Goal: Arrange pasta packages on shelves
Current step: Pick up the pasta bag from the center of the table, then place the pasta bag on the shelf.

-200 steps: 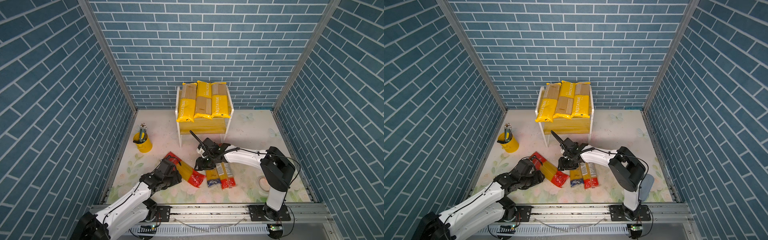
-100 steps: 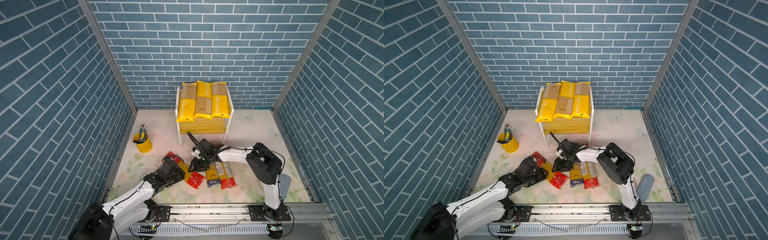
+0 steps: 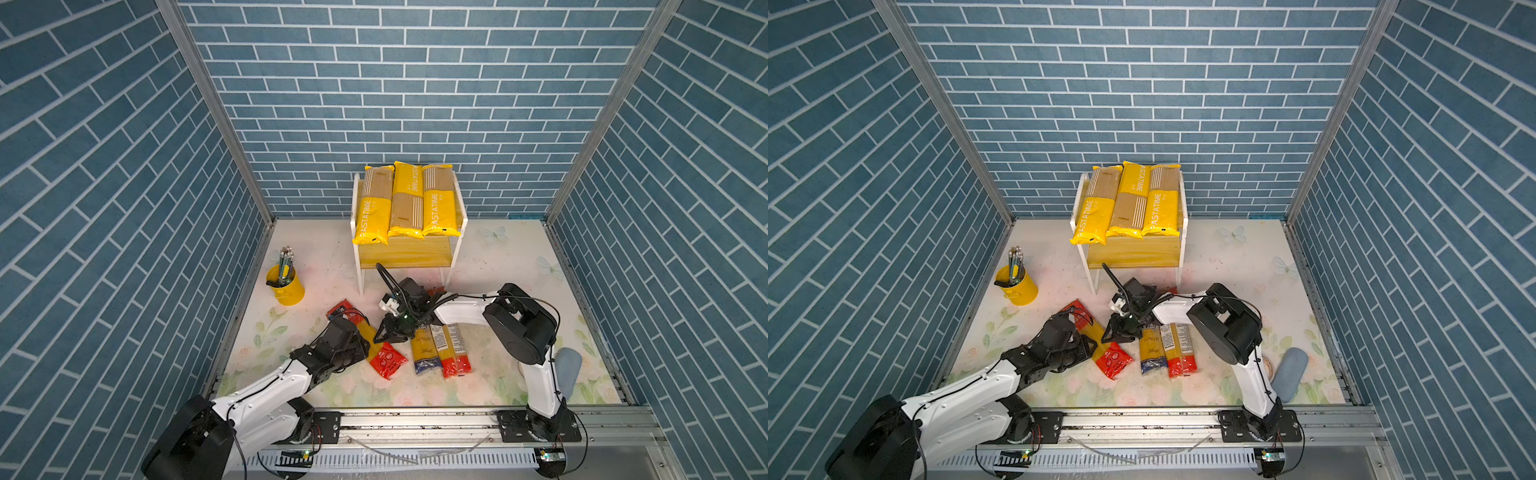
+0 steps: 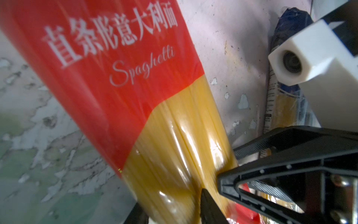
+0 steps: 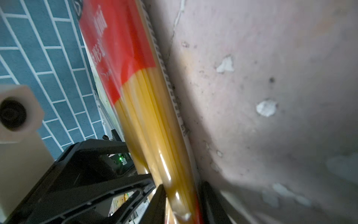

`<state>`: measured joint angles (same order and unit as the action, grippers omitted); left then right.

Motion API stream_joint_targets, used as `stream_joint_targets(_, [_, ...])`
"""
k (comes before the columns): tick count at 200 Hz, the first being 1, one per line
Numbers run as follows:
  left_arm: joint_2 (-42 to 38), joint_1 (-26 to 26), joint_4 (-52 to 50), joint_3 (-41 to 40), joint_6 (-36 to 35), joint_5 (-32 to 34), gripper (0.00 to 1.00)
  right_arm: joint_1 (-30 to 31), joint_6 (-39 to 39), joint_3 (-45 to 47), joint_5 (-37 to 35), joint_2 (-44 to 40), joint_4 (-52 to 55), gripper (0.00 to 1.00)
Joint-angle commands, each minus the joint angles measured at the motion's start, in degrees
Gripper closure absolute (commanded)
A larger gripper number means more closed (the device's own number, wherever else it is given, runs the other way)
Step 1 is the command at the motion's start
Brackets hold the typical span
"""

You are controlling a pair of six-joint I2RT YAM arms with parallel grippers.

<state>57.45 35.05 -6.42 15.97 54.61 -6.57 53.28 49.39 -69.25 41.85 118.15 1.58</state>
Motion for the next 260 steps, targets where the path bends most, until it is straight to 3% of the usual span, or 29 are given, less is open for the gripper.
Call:
stream_joint_targets(1, [0.0, 0.3, -5.3, -1.6, -1.9, -1.7, 0.57, 1.1, 4.0, 1.7, 2.8, -0.6, -5.8, 0.62])
stream_joint_targets(23, [-1.6, 0.3, -5.6, -2.0, -2.5, -1.5, 0.57, 1.4, 4.7, 0.9, 3.2, -0.3, -6.5, 0.56])
stream_joint_targets(43, [-0.8, 0.3, -5.5, -1.3, -3.1, -1.6, 0.58, 1.7, 4.9, -0.7, 3.5, 3.2, -6.2, 0.56])
stream_joint_targets(81, [-4.3, 0.3, -10.2, 0.7, -4.0, -2.1, 0.56, 1.2, 3.3, -0.2, 1.8, 1.2, -5.4, 0.80])
stream_joint_targets(118, [-12.4, 0.3, -28.7, 10.3, -7.1, 1.6, 0.41, 0.9, 3.8, 3.0, 0.7, -5.8, -5.9, 0.99])
stream_joint_targets(142, [-17.3, 0.1, -38.8, 16.7, -9.0, 5.6, 0.37, 0.6, 6.1, 6.8, 0.1, -10.6, -8.5, 1.00])
stream_joint_targets(171, [-19.9, -0.2, -43.8, 21.3, -10.3, 8.8, 0.36, 0.3, 9.5, 12.4, -1.0, -16.9, -13.3, 1.00])
stream_joint_targets(217, [-19.4, -0.8, -43.9, 25.9, -11.6, 12.2, 0.33, -0.3, 11.1, 18.3, -4.7, -29.4, -13.4, 1.00])
stream_joint_targets(260, [-18.2, -1.6, -40.8, 26.2, -11.2, 11.3, 0.33, -0.8, 11.4, 20.0, -6.5, -36.3, -12.5, 1.00])
